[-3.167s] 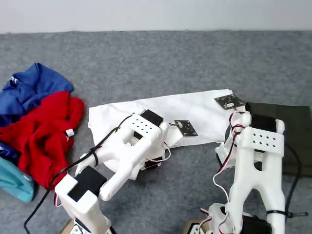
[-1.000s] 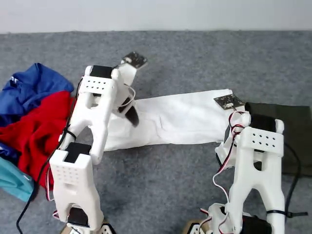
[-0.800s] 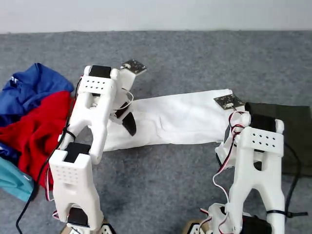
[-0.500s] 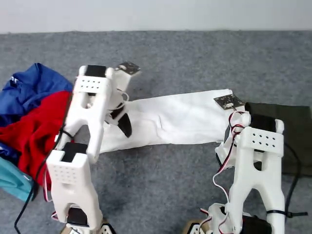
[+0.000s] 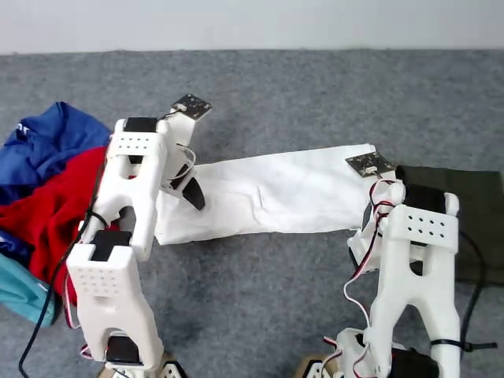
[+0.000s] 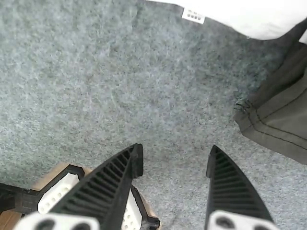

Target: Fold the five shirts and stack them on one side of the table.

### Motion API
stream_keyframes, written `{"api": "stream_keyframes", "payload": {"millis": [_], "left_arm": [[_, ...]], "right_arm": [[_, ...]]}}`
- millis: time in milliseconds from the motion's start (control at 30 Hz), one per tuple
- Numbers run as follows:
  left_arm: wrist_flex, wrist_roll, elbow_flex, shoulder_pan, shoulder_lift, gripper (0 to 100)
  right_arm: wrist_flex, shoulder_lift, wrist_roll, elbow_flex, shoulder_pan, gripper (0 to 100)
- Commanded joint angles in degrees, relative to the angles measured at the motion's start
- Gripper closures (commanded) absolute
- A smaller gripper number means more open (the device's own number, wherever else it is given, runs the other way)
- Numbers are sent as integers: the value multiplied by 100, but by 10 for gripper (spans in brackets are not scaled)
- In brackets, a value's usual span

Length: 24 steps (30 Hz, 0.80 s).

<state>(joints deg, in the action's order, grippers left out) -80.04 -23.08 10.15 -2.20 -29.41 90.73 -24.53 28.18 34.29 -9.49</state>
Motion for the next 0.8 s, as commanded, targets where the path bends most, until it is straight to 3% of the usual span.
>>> {"api": "stream_keyframes", "payload": {"millis": [0, 300, 533, 767], "left_arm": [[18, 264, 171, -273, 703, 687], [-2084, 352, 92, -229, 1749, 687], [-1987, 176, -1675, 246, 2048, 687], [-1371, 193, -2114, 1064, 1996, 687]], "right_arm": [[-40, -189, -53, -18, 66, 775], [-40, -189, -53, -18, 66, 775], [-40, -189, -53, -18, 66, 775], [-40, -189, -53, -18, 66, 775]]}}
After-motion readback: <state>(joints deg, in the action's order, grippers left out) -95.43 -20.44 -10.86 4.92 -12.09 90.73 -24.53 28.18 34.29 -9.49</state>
